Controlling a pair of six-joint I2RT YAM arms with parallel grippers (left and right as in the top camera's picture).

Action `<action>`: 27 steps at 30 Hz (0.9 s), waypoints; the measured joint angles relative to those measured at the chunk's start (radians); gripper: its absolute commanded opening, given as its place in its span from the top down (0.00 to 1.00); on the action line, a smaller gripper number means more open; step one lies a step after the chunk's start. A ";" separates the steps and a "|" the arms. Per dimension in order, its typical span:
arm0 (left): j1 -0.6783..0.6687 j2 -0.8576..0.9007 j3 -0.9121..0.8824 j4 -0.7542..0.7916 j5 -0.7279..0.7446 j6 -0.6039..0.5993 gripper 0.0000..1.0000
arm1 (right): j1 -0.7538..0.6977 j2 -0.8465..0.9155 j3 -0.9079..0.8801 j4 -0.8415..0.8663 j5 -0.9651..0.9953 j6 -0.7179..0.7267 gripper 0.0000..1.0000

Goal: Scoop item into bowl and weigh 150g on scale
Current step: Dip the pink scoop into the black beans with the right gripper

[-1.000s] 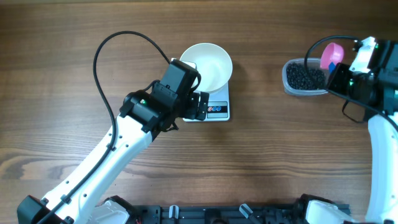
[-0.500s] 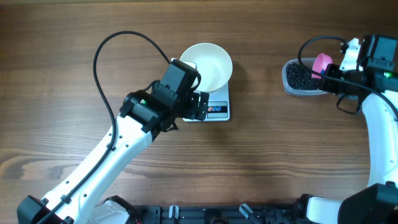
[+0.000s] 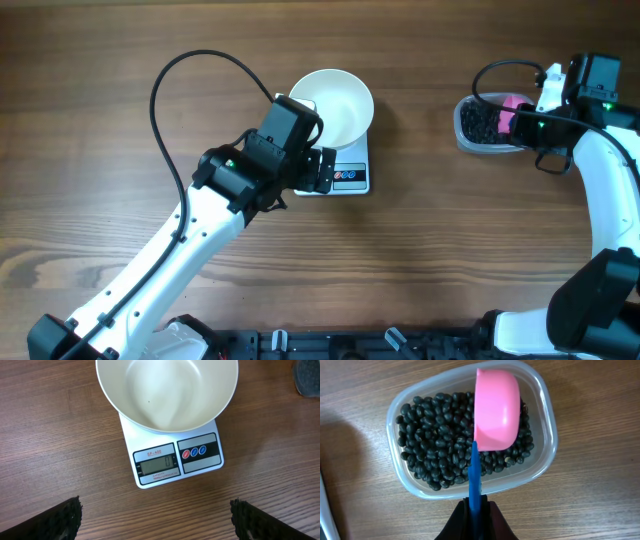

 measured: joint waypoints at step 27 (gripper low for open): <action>0.000 0.000 0.000 0.000 0.000 0.000 0.00 | -0.032 0.032 0.000 -0.044 -0.166 -0.349 0.96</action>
